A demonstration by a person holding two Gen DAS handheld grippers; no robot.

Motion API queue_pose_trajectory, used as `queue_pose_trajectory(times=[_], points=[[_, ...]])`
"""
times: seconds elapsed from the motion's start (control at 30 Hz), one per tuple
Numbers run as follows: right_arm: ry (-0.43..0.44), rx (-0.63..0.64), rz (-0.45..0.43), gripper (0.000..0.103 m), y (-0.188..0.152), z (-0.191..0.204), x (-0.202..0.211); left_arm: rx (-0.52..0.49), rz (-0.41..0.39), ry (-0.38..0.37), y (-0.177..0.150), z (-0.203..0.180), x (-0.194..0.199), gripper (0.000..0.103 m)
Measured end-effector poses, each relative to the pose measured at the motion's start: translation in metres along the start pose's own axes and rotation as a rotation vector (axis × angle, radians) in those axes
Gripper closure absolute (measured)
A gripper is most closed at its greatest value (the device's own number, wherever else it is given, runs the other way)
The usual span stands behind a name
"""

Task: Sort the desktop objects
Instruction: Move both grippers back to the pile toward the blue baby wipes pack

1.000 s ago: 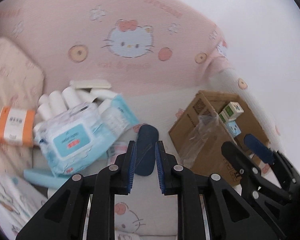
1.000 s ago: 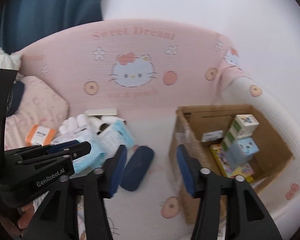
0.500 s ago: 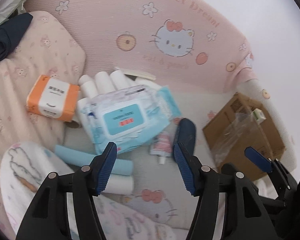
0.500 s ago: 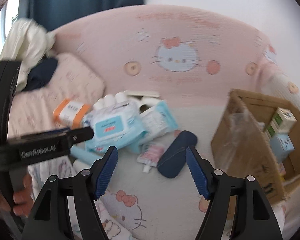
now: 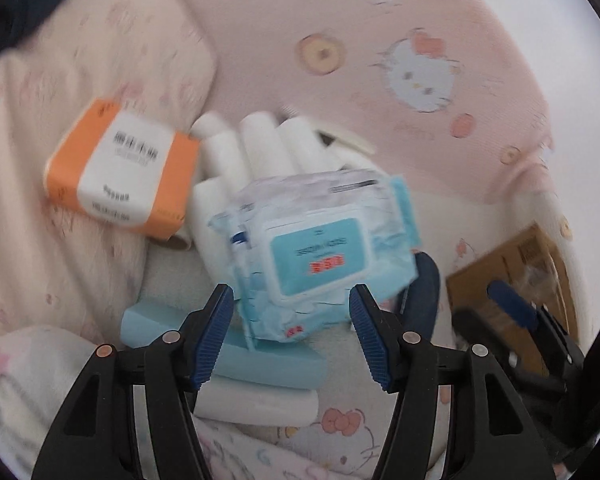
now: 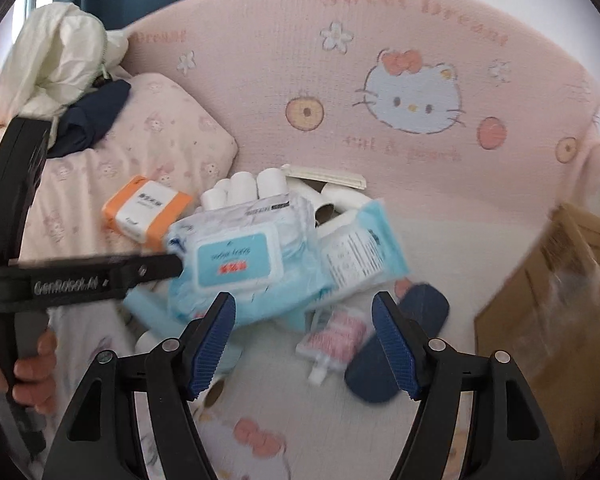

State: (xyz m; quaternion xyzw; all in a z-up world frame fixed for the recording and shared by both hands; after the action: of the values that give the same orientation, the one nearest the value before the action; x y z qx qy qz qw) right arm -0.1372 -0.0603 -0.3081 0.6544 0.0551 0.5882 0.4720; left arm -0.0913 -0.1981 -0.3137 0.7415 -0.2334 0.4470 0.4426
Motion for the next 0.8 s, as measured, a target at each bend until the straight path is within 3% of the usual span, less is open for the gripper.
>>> queue_pose_trajectory(times=[0.23,0.43,0.5,0.53,0.67,0.8], points=[[0.029,-0.015,0.044,0.034,0.043,-0.026,-0.054,0.048,0.052,-0.029,0.0,0.001,-0.029,0.039],[0.2,-0.253,0.158,0.034,0.043,-0.042,-0.097,0.114,0.136,-0.069,-0.002,0.005,-0.052,0.039],[0.27,-0.342,0.185,0.048,0.035,-0.04,-0.102,0.149,0.14,-0.108,-0.002,0.006,-0.056,0.04],[0.285,-0.383,0.198,0.049,0.03,-0.04,-0.105,0.163,0.141,-0.127,-0.001,0.006,-0.057,0.041],[0.26,-0.462,0.183,0.054,0.017,-0.042,-0.096,0.185,0.153,-0.157,-0.003,0.008,-0.063,0.047],[0.24,-0.441,0.185,0.054,0.006,-0.033,-0.078,0.17,0.179,-0.192,-0.007,0.0,-0.066,0.051]])
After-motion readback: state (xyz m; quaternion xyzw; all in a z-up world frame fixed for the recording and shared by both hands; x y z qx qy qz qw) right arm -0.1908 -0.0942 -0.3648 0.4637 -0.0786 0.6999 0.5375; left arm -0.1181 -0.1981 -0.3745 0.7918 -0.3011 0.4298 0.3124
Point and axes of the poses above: each gripper's, at about its wrist camera, not at the fingertips, and x roughly against the way its jaws point, z to its left, y to its top, the point moved 8 cm from there along -x, roughly the way its jaws point, and after that the axes turned 13 degrees about y, right-handed, at the moved point
